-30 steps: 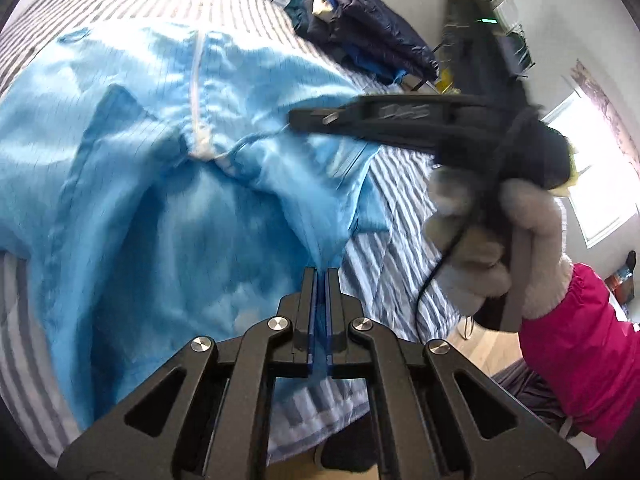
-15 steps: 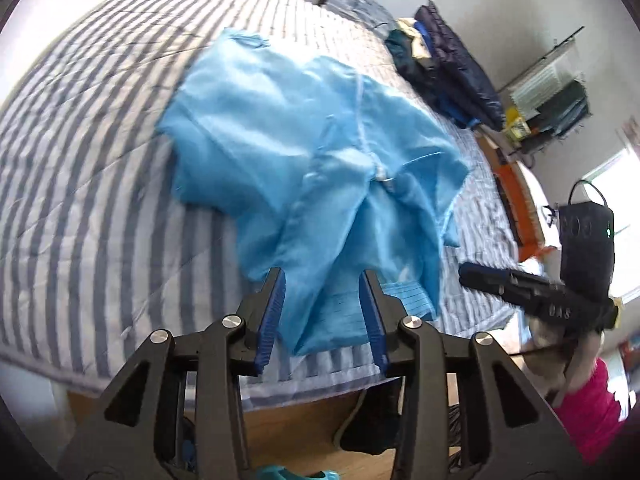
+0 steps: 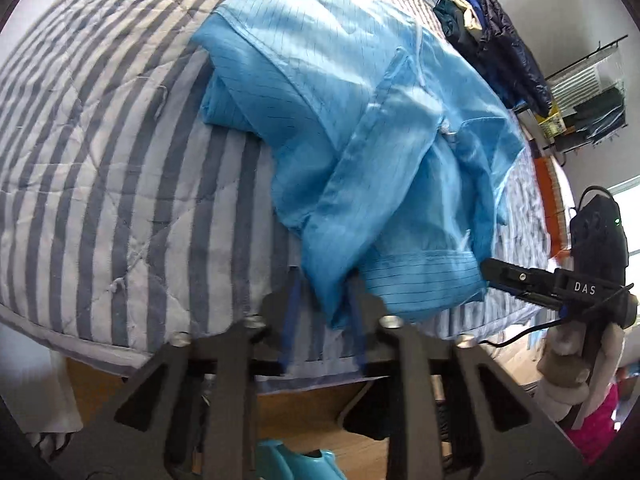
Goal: Fold large clothes
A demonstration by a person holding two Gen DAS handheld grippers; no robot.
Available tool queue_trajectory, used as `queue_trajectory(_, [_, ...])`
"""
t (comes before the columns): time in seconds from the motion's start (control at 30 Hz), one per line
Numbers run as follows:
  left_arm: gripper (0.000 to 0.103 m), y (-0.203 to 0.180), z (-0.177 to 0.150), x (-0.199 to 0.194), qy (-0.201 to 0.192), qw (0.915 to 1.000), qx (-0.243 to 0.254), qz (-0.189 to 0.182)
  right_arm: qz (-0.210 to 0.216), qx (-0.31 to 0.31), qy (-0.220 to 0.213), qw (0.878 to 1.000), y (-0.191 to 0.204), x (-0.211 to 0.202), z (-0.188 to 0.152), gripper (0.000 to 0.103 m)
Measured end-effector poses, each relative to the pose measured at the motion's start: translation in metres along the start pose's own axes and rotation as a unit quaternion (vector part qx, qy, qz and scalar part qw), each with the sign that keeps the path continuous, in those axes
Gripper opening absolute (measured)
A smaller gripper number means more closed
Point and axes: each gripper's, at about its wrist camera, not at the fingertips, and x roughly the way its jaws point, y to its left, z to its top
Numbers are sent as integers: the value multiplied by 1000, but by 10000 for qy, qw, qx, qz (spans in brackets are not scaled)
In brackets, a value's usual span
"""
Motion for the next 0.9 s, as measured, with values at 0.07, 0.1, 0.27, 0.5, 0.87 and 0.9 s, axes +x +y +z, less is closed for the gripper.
queue_trajectory(0.07, [14,-5,0,-2,-59,9999,109,19,32,-33,4,10000,6,-3,-2,33])
queue_trajectory(0.1, [12,-8,0,-3,-92,9998,154,23,-36,-144,-29,9999,13,-4,-2,33])
queue_trajectory(0.27, [2,-16,5,-5,-230,9994,262,75,-664,-480,-16,9966,25,2,2,23])
queue_trajectory(0.5, [0,-12,15,-27,-705,9970,303,120,-1021,-1355,-678,9832,45,-25,-4,1])
queue_trajectory(0.87, [4,-19,1,-9,-314,9958,747,431,-1656,-2174,-796,9586,44,-21,-22,2])
queue_trajectory(0.9, [5,-20,0,-15,-345,9955,782,415,-1657,-2236,-808,9571,45,-27,-24,2])
